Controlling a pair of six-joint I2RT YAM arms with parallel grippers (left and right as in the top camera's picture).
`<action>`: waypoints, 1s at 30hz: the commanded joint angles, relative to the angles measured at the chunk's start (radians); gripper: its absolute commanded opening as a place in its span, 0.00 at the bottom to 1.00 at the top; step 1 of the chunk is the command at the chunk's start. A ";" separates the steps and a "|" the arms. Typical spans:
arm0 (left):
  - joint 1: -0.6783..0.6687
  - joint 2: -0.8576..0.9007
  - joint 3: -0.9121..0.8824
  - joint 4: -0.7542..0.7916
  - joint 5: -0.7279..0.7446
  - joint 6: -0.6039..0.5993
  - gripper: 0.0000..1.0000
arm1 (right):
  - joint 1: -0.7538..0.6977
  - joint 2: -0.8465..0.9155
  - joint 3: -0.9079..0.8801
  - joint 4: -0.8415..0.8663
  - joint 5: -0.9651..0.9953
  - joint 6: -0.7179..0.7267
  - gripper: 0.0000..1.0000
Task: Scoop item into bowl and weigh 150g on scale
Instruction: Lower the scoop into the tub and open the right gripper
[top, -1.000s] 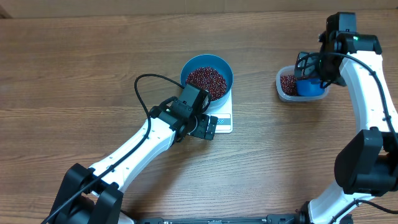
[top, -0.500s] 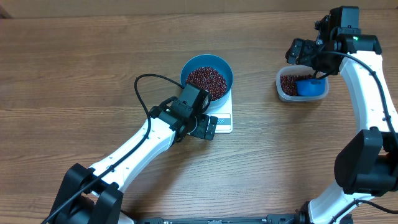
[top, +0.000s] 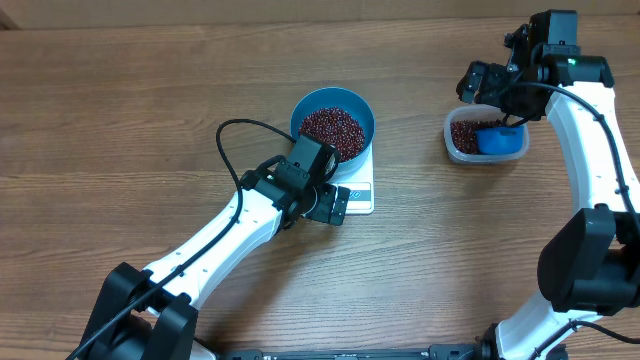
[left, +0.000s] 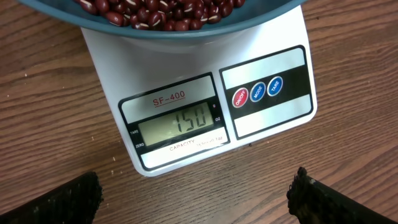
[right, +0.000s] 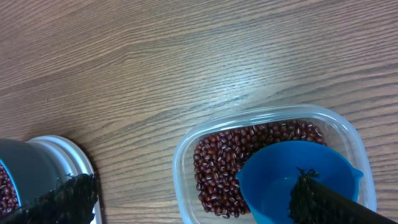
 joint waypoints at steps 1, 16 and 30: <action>-0.005 0.001 -0.002 0.000 0.001 0.021 1.00 | -0.001 -0.008 -0.002 0.005 -0.006 0.004 1.00; -0.005 0.001 -0.002 0.008 0.001 0.021 1.00 | -0.001 -0.008 -0.002 0.006 -0.006 0.004 1.00; -0.005 0.001 -0.002 0.026 0.001 0.021 1.00 | -0.001 -0.025 -0.002 0.005 -0.006 0.004 1.00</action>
